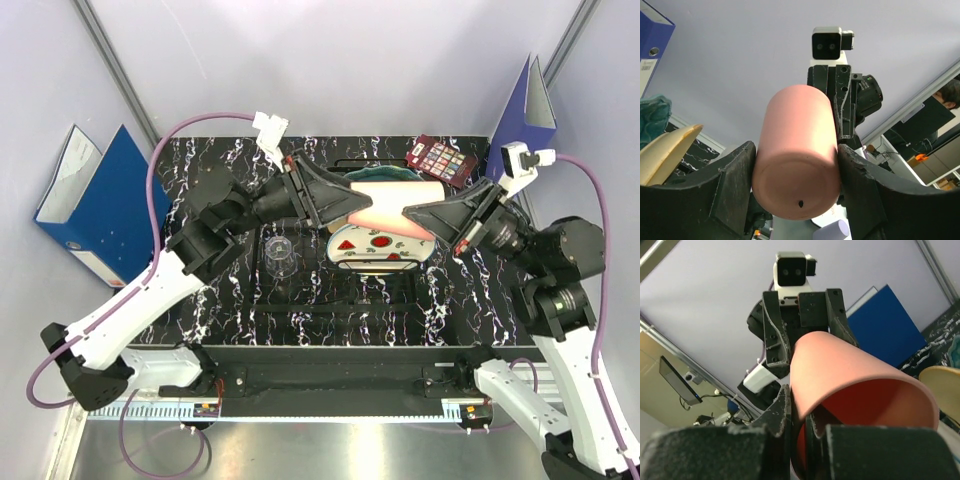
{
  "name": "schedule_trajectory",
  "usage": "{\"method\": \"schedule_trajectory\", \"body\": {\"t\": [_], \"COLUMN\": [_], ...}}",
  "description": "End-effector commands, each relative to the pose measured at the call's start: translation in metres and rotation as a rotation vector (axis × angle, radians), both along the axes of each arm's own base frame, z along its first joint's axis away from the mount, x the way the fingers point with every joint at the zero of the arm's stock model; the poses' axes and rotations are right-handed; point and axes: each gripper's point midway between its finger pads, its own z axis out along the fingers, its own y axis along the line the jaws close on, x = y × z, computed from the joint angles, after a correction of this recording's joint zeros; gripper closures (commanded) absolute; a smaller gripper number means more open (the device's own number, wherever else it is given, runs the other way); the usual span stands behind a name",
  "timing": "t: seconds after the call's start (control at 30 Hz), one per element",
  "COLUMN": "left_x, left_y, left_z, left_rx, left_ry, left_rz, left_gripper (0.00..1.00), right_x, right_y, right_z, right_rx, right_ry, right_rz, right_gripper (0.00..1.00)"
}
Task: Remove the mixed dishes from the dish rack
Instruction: Place the cup at the center of the board.
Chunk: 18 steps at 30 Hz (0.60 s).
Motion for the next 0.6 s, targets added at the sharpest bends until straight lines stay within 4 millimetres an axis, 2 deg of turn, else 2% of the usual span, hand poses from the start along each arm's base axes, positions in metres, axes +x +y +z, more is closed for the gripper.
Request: {"method": "schedule_trajectory", "body": {"t": [0.0, 0.03, 0.07, 0.1, 0.13, 0.17, 0.2, 0.23, 0.27, 0.3, 0.33, 0.37, 0.4, 0.43, 0.47, 0.5, 0.57], "left_x": [-0.011, -0.010, -0.009, -0.007, 0.000, -0.008, -0.001, -0.001, -0.006, -0.001, 0.002, -0.001, 0.002, 0.002, 0.001, 0.000, 0.001], "left_y": [0.042, 0.056, 0.067, 0.076, 0.089, 0.110, 0.123, 0.134, 0.150, 0.161, 0.167, 0.176, 0.181, 0.182, 0.183, 0.187, 0.193], "left_z": [0.058, 0.063, 0.069, 0.069, 0.067, 0.076, 0.073, 0.068, 0.070, 0.063, 0.051, 0.046, 0.035, 0.018, 0.008, -0.013, -0.042], "left_rx": [-0.085, -0.075, -0.071, -0.061, -0.051, -0.075, -0.075, -0.063, -0.075, -0.066, -0.029, -0.021, 0.005, 0.058, 0.078, 0.112, 0.161], "left_ry": [-0.162, -0.150, -0.180, -0.177, -0.157, -0.182, -0.163, -0.151, -0.156, -0.131, -0.102, -0.086, -0.062, -0.034, -0.017, 0.026, 0.068], "left_rz": [0.147, 0.212, 0.265, 0.312, 0.395, 0.446, 0.523, 0.565, 0.606, 0.667, 0.694, 0.720, 0.746, 0.745, 0.747, 0.753, 0.780], "left_gripper": [0.33, 0.24, 0.01, 0.01, 0.01, 0.01, 0.01, 0.01, 0.01, 0.01, 0.01, 0.01, 0.01, 0.01, 0.01, 0.01, 0.01], "right_x": [0.001, 0.002, 0.007, 0.013, 0.009, 0.033, 0.040, 0.056, 0.061, 0.067, 0.080, 0.084, 0.091, 0.090, 0.092, 0.095, 0.099], "right_y": [-0.019, -0.031, -0.039, -0.047, -0.063, -0.084, -0.099, -0.131, -0.147, -0.162, -0.193, -0.207, -0.218, -0.235, -0.237, -0.239, -0.239], "right_z": [0.003, 0.019, 0.020, 0.004, 0.020, -0.004, -0.009, -0.005, -0.021, -0.029, -0.043, -0.054, -0.076, -0.084, -0.090, -0.107, -0.126], "right_rx": [-0.071, -0.080, -0.101, -0.166, -0.190, -0.273, -0.318, -0.365, -0.447, -0.530, -0.620, -0.686, -0.781, -0.816, -0.829, -0.858, -0.887], "right_ry": [-0.037, -0.082, -0.073, 0.008, -0.030, 0.099, 0.139, 0.167, 0.217, 0.221, 0.275, 0.297, 0.329, 0.358, 0.368, 0.407, 0.455], "right_rz": [-0.165, -0.262, -0.325, -0.387, -0.477, -0.631, -0.716, -0.909, -0.987, -1.069, -1.245, -1.321, -1.381, -1.482, -1.502, -1.517, -1.522], "right_gripper": [1.00, 1.00, 1.00, 1.00, 1.00, 1.00, 1.00, 1.00, 1.00, 1.00, 1.00, 1.00, 1.00, 1.00, 1.00, 1.00, 1.00]}}
